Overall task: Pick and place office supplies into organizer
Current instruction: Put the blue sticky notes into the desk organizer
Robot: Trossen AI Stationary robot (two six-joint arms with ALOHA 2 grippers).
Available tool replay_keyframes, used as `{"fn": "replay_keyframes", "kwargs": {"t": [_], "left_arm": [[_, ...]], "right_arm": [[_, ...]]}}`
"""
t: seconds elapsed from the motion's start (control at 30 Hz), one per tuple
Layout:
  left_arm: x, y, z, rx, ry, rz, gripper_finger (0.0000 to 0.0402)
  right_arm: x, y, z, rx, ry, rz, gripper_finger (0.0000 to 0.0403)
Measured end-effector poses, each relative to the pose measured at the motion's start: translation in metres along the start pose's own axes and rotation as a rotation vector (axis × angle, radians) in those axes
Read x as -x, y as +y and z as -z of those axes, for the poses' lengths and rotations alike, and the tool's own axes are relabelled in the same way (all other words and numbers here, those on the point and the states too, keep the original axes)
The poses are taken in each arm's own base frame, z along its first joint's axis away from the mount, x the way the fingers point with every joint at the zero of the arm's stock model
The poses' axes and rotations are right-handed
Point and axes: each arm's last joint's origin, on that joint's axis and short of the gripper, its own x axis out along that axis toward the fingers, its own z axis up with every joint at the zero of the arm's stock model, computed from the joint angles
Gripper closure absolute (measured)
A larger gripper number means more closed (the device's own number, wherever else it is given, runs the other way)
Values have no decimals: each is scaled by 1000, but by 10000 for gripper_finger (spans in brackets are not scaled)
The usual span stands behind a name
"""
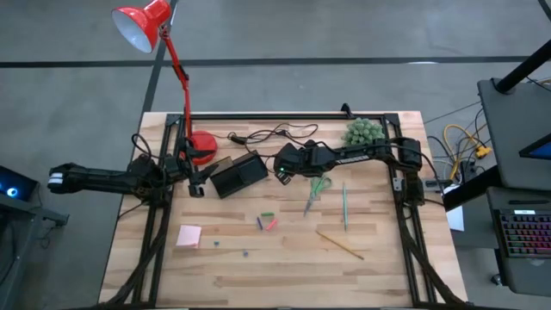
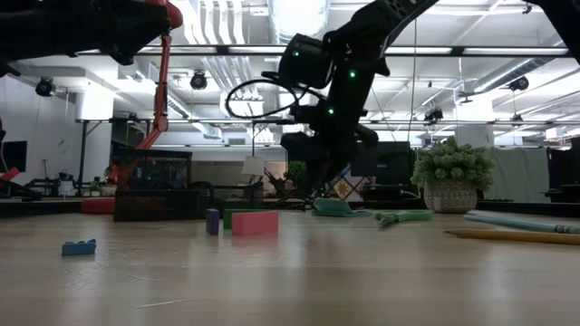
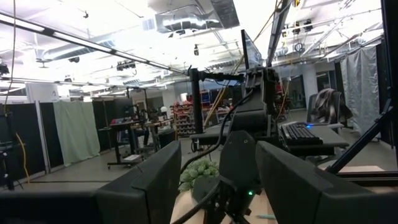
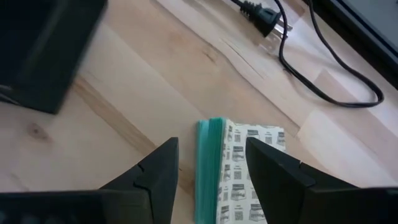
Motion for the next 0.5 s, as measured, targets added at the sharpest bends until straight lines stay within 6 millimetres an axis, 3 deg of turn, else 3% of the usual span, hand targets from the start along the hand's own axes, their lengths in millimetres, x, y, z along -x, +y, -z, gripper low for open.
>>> {"fn": "replay_keyframes", "kwargs": {"t": [0.5], "left_arm": [[0, 0, 1, -1, 4, 1, 206]], "right_arm": [[-12, 1, 8, 74, 49, 32, 223]]}}
